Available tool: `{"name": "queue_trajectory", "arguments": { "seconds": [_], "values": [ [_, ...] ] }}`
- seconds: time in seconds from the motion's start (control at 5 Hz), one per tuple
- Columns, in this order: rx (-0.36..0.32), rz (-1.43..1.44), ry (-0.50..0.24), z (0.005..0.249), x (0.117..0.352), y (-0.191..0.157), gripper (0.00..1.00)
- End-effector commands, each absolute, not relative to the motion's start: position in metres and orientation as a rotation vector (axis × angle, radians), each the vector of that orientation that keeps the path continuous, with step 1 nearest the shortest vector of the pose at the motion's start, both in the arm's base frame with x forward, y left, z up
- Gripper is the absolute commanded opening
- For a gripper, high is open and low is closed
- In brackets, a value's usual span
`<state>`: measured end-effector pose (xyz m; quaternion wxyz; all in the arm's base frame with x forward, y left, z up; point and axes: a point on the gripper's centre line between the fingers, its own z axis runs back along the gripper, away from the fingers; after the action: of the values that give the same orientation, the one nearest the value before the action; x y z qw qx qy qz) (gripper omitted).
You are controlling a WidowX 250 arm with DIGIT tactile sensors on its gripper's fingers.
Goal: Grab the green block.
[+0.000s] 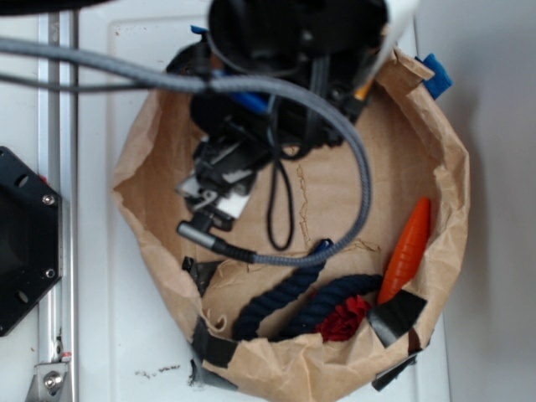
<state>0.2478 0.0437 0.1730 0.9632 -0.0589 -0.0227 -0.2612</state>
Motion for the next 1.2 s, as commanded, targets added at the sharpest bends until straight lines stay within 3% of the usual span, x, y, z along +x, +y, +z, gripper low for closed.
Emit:
{"name": "queue_trajectory", "arguments": {
  "seconds": [0.0, 0.2, 0.4, 0.8, 1.0],
  "values": [
    [-0.094, -0.543, -0.098, 0.189, 0.255, 0.034, 1.0],
    [-0.094, -0.543, -0.098, 0.189, 0.255, 0.034, 1.0],
    [-0.023, -0.528, -0.042, 0.148, 0.254, 0.028, 1.0],
    [-0.006, -0.613, -0.001, 0.117, 0.232, -0.012, 1.0],
    [0.031, -0.631, 0.011, 0.1, 0.216, -0.015, 1.0]
  ]
}}
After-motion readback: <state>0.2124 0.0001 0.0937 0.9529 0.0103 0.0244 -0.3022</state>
